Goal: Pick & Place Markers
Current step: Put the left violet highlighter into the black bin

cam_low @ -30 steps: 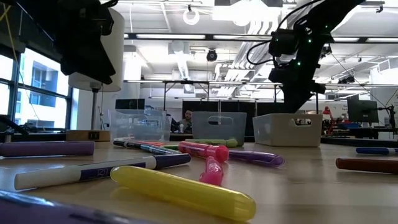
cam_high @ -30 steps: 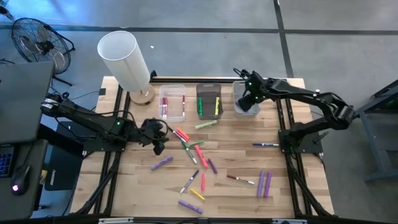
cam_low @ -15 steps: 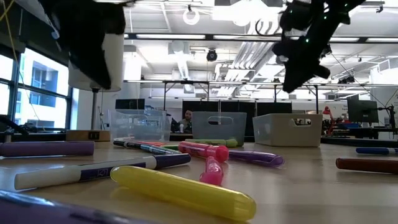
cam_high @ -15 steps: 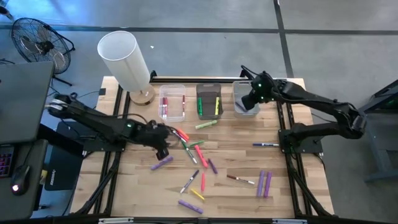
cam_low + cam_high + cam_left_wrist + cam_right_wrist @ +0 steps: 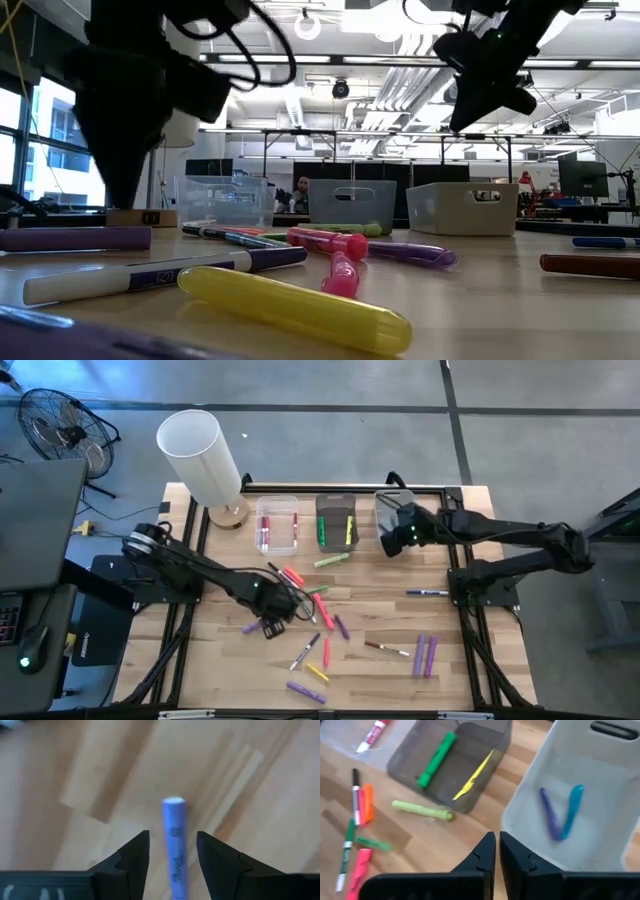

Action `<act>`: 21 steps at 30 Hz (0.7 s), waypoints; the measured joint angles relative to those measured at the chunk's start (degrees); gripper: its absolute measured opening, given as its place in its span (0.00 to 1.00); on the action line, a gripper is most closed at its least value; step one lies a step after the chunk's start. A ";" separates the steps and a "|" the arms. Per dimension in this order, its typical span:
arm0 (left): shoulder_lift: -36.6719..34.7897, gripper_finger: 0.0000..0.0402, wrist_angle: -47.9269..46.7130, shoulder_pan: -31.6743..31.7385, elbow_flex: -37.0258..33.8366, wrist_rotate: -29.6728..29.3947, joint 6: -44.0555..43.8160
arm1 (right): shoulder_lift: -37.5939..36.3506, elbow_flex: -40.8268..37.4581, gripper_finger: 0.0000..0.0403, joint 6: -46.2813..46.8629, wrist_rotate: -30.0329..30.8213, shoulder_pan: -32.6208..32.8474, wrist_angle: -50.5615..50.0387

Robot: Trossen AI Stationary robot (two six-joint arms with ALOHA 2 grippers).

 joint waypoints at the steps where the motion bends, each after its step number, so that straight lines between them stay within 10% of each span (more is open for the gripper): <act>1: 0.52 0.40 -0.18 -0.43 -0.07 0.21 -0.34 | 0.00 0.00 0.03 1.35 0.52 1.39 -0.02; 21: 0.56 0.40 2.12 -4.09 -2.37 -3.40 -1.50 | 0.74 0.00 0.00 28.83 13.74 29.60 0.50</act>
